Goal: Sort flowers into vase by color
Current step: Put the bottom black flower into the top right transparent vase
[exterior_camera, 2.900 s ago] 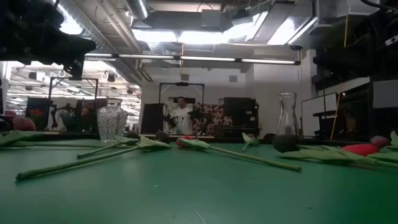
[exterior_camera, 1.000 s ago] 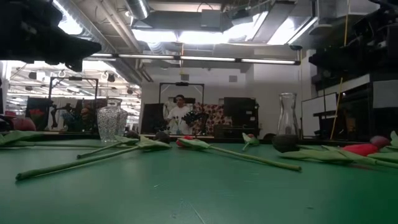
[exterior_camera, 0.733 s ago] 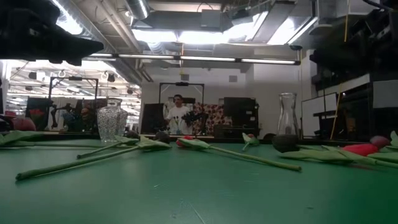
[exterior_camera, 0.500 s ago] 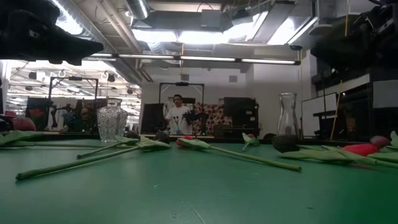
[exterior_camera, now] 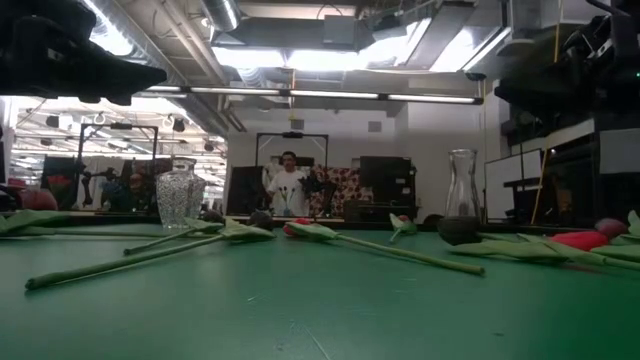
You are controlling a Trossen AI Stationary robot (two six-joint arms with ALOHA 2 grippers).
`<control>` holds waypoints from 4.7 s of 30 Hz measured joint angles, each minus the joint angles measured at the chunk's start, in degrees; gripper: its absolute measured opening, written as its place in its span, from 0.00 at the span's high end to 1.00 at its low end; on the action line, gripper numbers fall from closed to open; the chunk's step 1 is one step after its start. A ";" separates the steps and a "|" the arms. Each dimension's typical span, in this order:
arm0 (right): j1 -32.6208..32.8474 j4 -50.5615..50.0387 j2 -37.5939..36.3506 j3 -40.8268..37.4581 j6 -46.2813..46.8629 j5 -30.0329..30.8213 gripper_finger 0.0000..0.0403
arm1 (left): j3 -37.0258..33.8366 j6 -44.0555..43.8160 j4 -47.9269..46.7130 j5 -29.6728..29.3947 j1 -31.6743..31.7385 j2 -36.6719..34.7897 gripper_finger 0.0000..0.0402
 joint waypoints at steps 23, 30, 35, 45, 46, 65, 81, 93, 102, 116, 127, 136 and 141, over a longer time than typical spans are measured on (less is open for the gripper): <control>0.00 -0.62 0.00 0.35 6.07 0.17 0.79 | -0.04 -35.18 14.39 17.48 0.00 0.00 1.00; 0.00 -13.73 4.98 10.57 6.51 6.34 0.79 | -0.04 -43.40 20.92 10.76 0.00 0.00 1.00; 0.00 -26.05 15.85 21.70 7.50 8.61 0.79 | -0.02 -43.56 23.78 6.24 0.00 0.00 1.00; 0.00 -43.49 39.21 36.97 8.93 1.71 0.58 | -0.02 -40.83 22.35 4.37 0.01 0.00 1.00; 0.03 -43.68 41.43 37.80 8.96 -0.06 0.55 | -0.02 -40.84 21.85 5.34 -0.04 0.04 1.00; 6.81 -41.90 71.55 39.01 25.58 -20.09 0.39 | -0.02 -32.16 17.24 5.11 -3.74 0.22 0.89; 6.75 -40.11 74.05 38.99 24.99 -18.14 0.40 | 0.00 -42.22 22.11 4.75 -3.76 0.20 0.87; 6.75 -40.20 74.05 38.99 26.77 -25.37 0.40 | 4.48 -35.98 21.50 10.63 -3.78 3.13 0.82; 6.75 -40.24 74.05 40.89 28.01 -27.61 0.40 | 12.58 -28.51 21.44 14.21 -5.52 17.57 0.71; 16.30 -44.44 74.07 51.98 34.69 -0.20 0.40 | 33.49 -32.90 4.54 8.91 -8.53 38.38 0.64; 23.78 -47.97 84.71 51.98 48.92 8.85 0.40 | 37.64 -38.21 -11.84 -2.18 -8.52 39.45 0.64; 23.65 -39.68 90.59 51.98 46.06 6.34 0.40 | 37.62 -39.08 -12.94 -2.14 -8.52 39.43 0.64; 23.61 -39.63 90.62 51.49 47.04 6.28 0.40 | 37.62 -39.40 -14.57 -1.83 -8.52 39.43 0.64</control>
